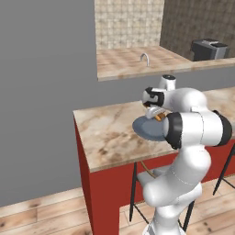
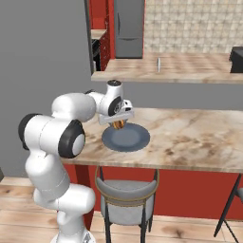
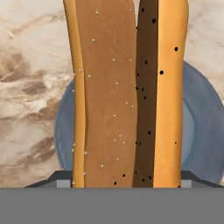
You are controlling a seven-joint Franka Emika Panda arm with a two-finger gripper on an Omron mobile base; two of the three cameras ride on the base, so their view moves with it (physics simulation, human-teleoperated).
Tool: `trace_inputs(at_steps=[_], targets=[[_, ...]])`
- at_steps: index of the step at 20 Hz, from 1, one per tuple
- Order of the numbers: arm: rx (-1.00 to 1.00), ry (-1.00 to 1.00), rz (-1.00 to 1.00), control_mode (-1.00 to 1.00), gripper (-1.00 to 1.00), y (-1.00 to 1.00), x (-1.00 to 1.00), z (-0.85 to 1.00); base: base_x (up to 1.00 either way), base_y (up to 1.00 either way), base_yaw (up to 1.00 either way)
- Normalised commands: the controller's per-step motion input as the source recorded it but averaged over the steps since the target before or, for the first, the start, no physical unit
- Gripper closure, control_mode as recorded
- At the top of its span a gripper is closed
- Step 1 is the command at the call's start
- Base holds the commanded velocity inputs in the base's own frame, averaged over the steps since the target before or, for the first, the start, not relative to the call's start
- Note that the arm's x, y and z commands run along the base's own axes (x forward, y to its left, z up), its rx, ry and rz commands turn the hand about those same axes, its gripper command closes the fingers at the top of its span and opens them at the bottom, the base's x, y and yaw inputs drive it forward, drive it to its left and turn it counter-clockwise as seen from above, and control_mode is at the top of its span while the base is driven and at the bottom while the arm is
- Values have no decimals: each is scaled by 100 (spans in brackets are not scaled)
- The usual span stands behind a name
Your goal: Move the hot dog bun to the plate on the dining table and place the condiment next to that plate. Then navigate to the fridge and take the sausage and place it on the plate as well.
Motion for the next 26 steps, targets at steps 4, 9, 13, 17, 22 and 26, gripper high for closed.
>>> trace_inputs(at_steps=[4,9,13,17,22,26], targets=[[-2,8,0,-100,100,0,0,-11,0,0,0],[-2,3,0,-100,100,0,8,-33,0,0,0],[-1,0,0,-100,100,0,28,-40,0,0,0],[0,1,0,-100,100,0,23,-25,0,0,0],[0,1,0,-100,100,0,8,-17,0,0,0],[0,1,0,-100,100,0,1,-19,0,0,0]])
